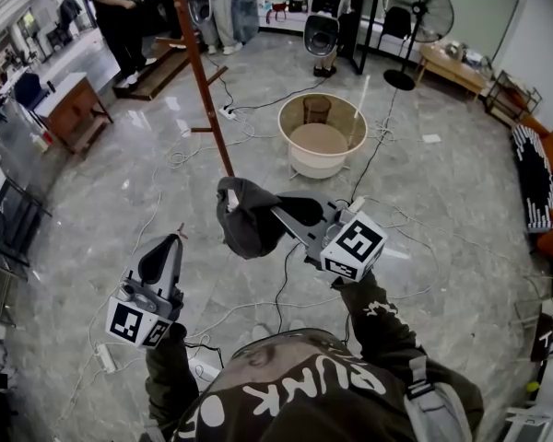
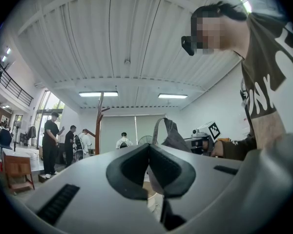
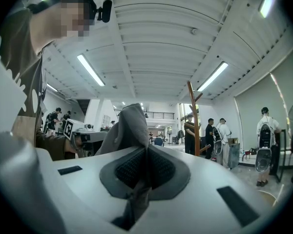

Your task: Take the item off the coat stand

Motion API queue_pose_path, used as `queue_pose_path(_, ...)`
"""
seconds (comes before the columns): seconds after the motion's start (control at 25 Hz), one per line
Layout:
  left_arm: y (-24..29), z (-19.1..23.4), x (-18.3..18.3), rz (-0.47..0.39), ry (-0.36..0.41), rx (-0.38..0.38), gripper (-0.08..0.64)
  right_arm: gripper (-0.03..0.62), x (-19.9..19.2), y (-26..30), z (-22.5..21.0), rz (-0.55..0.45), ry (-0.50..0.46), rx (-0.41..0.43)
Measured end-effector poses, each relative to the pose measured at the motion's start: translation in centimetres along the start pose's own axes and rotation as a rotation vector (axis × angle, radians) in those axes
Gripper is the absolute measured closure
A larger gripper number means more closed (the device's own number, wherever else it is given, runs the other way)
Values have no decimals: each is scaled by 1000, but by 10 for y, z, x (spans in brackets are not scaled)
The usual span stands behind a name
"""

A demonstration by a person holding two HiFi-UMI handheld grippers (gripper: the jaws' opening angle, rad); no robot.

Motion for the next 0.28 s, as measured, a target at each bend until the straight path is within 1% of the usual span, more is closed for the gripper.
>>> queue_pose_path(0.28,-2,5,-11,-3,6,6,555,580,-13,4,-3,0,2,-1)
Point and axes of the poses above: the fingertips, and each gripper's own axes: y forward along the fingers, z to its left, x out of its top, the point moved 4 cm from there along -y, backward along the fingers, and after that the axes turned 1 degree about -z, right-handed, at the moved point
